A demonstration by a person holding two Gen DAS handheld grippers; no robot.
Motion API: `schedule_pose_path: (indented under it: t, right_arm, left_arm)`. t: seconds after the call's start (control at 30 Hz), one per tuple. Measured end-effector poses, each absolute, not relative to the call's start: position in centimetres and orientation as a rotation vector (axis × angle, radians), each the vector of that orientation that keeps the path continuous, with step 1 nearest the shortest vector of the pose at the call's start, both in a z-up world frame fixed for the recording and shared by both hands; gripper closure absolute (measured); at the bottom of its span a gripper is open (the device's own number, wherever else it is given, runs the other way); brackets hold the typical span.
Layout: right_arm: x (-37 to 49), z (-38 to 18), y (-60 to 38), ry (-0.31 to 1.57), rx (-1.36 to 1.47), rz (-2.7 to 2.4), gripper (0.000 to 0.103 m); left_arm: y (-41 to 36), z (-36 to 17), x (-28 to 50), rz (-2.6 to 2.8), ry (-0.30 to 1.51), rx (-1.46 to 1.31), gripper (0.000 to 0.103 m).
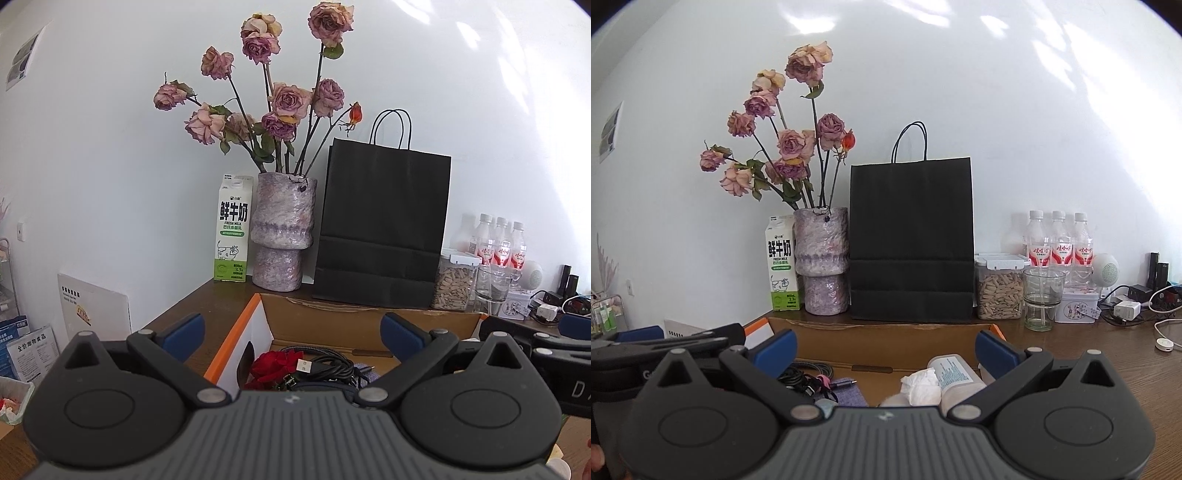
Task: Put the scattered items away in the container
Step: 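Withdraw both grippers from the box toward the remaining caps and plug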
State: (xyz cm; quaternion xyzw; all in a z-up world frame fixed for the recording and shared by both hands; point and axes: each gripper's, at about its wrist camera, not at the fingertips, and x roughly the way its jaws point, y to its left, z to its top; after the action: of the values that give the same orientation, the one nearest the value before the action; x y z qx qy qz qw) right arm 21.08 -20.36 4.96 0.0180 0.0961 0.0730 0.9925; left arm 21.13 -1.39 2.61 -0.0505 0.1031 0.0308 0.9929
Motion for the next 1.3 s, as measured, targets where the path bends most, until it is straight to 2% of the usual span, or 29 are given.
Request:
schedule_pose_path:
  t: [1.3]
  right_arm:
    - [16.7,0.6,-22.1,0.303,-0.064,0.107,0.0]
  left_arm:
    - [-2.3,-0.3,16.6,0.027,0.239,0.056,0.0]
